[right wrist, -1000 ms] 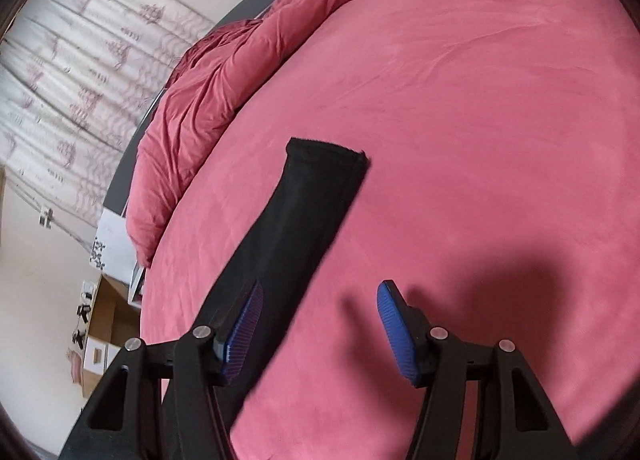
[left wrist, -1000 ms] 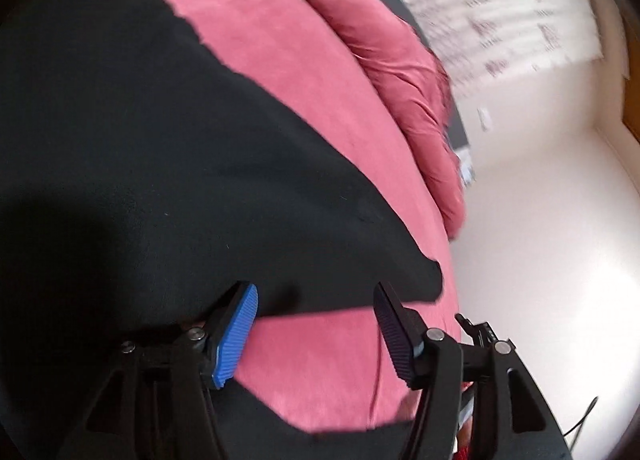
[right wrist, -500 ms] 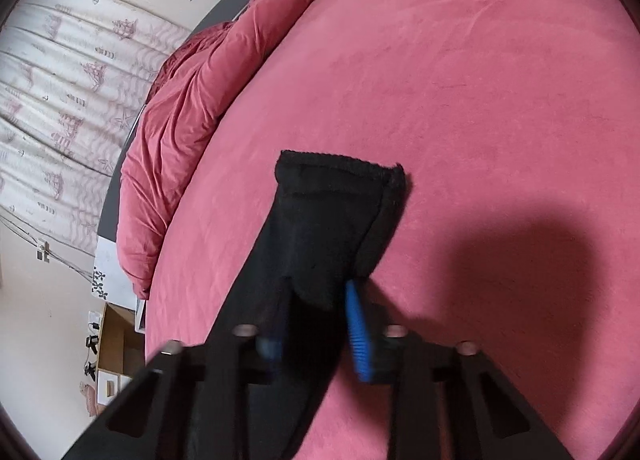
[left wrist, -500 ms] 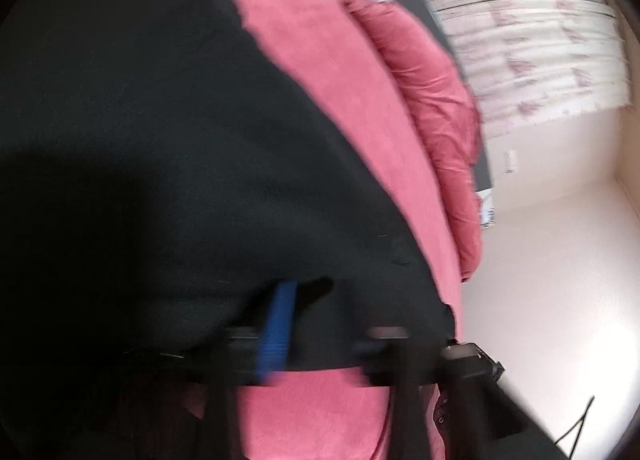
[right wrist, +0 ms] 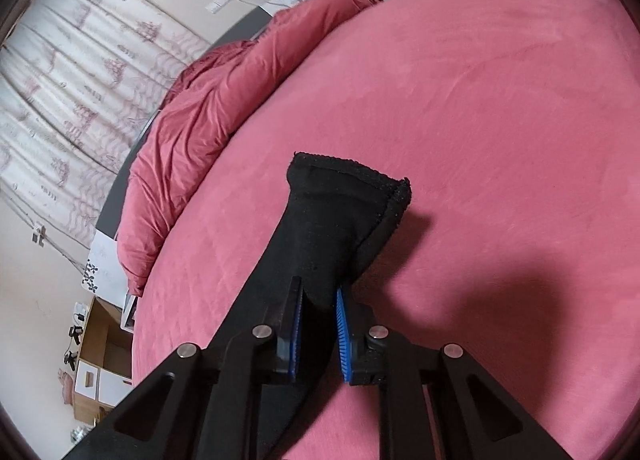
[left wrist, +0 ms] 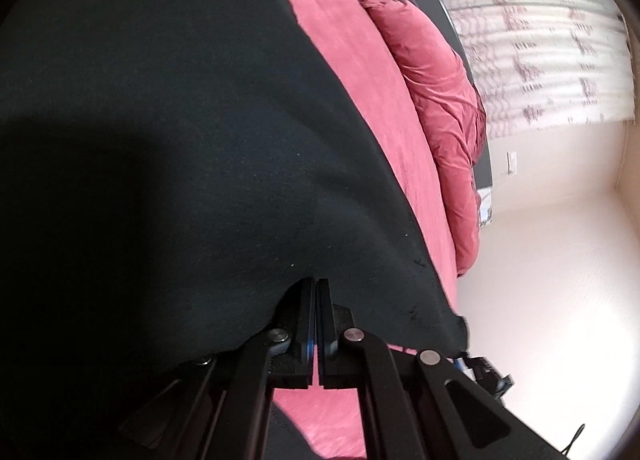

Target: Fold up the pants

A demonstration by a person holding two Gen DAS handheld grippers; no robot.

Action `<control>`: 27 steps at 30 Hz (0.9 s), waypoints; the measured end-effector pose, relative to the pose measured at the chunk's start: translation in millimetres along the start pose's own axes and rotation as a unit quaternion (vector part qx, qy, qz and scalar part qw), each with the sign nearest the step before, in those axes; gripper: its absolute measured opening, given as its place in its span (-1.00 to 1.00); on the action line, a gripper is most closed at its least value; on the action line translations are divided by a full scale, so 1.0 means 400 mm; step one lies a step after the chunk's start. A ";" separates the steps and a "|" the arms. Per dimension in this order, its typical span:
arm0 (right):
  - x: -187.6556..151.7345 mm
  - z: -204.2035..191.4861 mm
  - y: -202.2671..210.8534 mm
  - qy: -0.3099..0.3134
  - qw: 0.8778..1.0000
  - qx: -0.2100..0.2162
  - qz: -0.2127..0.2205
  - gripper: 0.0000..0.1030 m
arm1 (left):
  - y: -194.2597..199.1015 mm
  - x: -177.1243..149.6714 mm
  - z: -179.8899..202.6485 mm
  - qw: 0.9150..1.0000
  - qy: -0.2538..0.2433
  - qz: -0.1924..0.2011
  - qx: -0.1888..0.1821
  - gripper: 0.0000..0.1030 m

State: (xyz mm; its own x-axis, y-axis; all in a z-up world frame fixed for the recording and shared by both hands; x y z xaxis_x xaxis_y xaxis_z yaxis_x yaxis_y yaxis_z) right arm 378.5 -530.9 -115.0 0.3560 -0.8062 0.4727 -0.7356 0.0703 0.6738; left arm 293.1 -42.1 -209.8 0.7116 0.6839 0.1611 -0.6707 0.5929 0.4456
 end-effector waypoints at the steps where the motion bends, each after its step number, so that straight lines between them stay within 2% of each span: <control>1: -0.003 0.009 0.014 0.000 1.000 -0.002 0.001 -0.71 | 0.000 -0.005 0.000 1.000 -0.013 -0.009 0.004 -1.00; 6: -0.015 0.077 0.101 -0.014 1.000 -0.010 0.011 -0.71 | 0.016 -0.023 0.006 0.998 -0.054 -0.034 0.016 -1.00; 7: -0.016 0.089 0.114 -0.017 1.000 -0.011 0.014 -0.74 | 0.015 -0.020 0.007 0.997 -0.060 -0.039 0.019 -1.00; 8: -0.012 0.111 0.139 -0.023 0.999 -0.018 0.024 -0.87 | 0.017 -0.023 0.005 0.997 -0.065 -0.047 0.023 -1.00; 9: -0.007 0.126 0.158 -0.029 0.999 -0.019 0.028 -0.87 | 0.011 -0.021 0.005 0.996 -0.069 -0.055 0.025 -1.00; 10: 0.001 0.144 0.182 -0.039 0.998 -0.018 0.038 -1.00 | 0.011 -0.026 0.004 0.994 -0.079 -0.068 0.031 -1.00; 13: 0.030 0.188 0.250 -0.049 0.997 -0.012 0.061 -1.00 | 0.013 -0.040 0.021 0.988 -0.118 -0.092 0.036 -0.92; 15: 0.009 0.216 0.250 -0.059 0.998 -0.002 0.027 -0.96 | 0.016 -0.046 0.040 0.989 -0.113 -0.093 0.012 -0.42; 17: -0.040 0.236 0.230 -0.051 0.999 -0.001 -0.015 -0.90 | 0.010 -0.054 0.061 0.993 -0.081 -0.086 -0.019 -0.14; 18: -0.070 0.241 0.216 -0.046 0.998 0.002 -0.035 -0.88 | -0.002 -0.058 0.065 0.994 -0.063 -0.086 -0.026 0.08; 19: -0.091 0.243 0.205 -0.046 0.998 0.005 -0.048 -0.77 | -0.021 -0.062 0.066 0.995 -0.040 -0.086 -0.029 0.15; 21: -0.149 0.249 0.170 -0.059 0.995 0.013 -0.082 -0.30 | -0.059 -0.052 0.068 0.997 -0.017 -0.073 -0.022 0.18; 22: -0.171 0.246 0.156 -0.074 0.993 0.025 -0.091 0.08 | -0.072 -0.047 0.072 0.998 -0.011 -0.058 -0.015 0.24; 24: -0.187 0.231 0.141 -0.086 0.991 0.044 -0.087 0.15 | -0.081 -0.042 0.083 0.999 -0.004 -0.038 -0.013 0.43; 27: -0.199 0.206 0.114 -0.090 0.991 0.052 -0.082 0.15 | -0.081 -0.037 0.084 1.000 0.023 -0.005 -0.009 0.52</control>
State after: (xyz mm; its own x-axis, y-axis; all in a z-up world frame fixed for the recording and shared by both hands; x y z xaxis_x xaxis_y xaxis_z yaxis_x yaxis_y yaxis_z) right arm 269.1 -511.8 -168.5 0.3742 -0.8943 0.2452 -0.7351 -0.1250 0.6663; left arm 311.4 -85.5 -197.1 0.7081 0.6965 0.1163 -0.6679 0.6071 0.4306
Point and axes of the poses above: each gripper's, at about its wrist camera, not at the fingertips, and y roughly against the way its jaws point, z to its right, x to its top, the point moved 10 cm from there along -y, roughly the way its jaws point, and after that the axes turned 8 degrees about -x, right-handed, at the moved point
